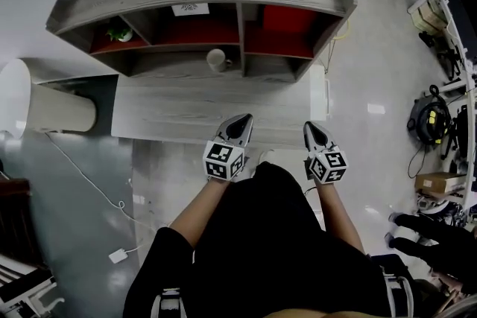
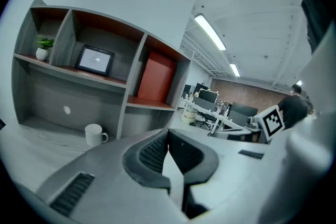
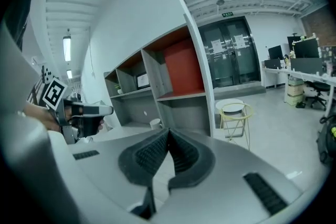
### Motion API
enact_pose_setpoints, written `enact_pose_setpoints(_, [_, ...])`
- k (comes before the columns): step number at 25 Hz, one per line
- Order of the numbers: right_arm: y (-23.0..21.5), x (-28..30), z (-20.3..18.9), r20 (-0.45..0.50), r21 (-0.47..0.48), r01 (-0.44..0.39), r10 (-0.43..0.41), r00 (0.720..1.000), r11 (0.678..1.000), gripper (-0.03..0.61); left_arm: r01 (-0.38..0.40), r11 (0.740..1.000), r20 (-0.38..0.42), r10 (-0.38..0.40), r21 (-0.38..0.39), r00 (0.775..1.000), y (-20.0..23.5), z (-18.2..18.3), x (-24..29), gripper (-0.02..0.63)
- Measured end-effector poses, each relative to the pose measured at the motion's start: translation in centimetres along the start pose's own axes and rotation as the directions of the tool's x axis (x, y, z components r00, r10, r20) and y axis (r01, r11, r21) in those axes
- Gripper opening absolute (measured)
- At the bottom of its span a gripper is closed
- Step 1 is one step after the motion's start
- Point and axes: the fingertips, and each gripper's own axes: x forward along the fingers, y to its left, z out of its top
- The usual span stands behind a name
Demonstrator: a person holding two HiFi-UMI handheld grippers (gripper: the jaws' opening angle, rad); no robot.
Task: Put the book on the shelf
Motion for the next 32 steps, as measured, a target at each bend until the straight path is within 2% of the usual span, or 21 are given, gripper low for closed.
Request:
enact_pose_setpoints(3, [2.5,-0.8,0.9,0.037,0.001,0.006,-0.006,0.999,1.000,0.000,-0.011,0.999,0.006,0.012,-0.033,1.000,1.6,-1.0,-3.8,0.012])
enact_pose_setpoints(6, [4.3,-1.7,0.9,0.052,0.019,0.049,-0.050,0.997,0.999,0.000,-0.014,0.999,0.014,0.014,-0.051,1.000,3.2,-2.0,-7.3,0.012])
enact_pose_setpoints(11, [8.8,-2.9,-1.4,0.008,-0.004,0.084,-0.084,0.996,0.996,0.000,-0.020,0.998,0.017,0.021,-0.066,1.000,6.2,-4.1,-12.3,0.012])
enact_pose_setpoints(16, [12.9,-4.8,-3.3,-0.013,0.016,0.125,-0.125,0.992,0.992,0.000,-0.030,0.990,0.012,0.032,-0.135,0.999,9.0,-7.6,-16.1,0.012])
enact_pose_setpoints(20, [15.4,-6.2,-4.1,-0.010,0.016,0.153,-0.153,0.988,0.988,0.000,-0.014,0.992,-0.009,0.013,-0.129,1.000,10.4,-9.3,-17.9,0.012])
enact_pose_setpoints(24, [16.5,-8.4,-3.8,0.002,-0.006,0.168,-0.168,0.986,0.986,0.000,-0.015,0.993,0.013,0.017,-0.118,1.000,10.0,-9.1,-19.4,0.012])
enact_pose_setpoints(29, [16.6,-11.2,-3.5,0.028,-0.014,0.169,-0.168,0.985,0.986,0.000,-0.046,0.993,0.049,0.052,-0.112,0.997,7.6,-8.7,-20.9,0.012])
enact_pose_setpoints(32, [16.0,-13.6,-3.3,0.058,-0.023,0.151,-0.149,0.987,0.988,0.000,0.010,0.997,0.053,-0.006,-0.080,0.999,3.7,-9.0,-20.9,0.012])
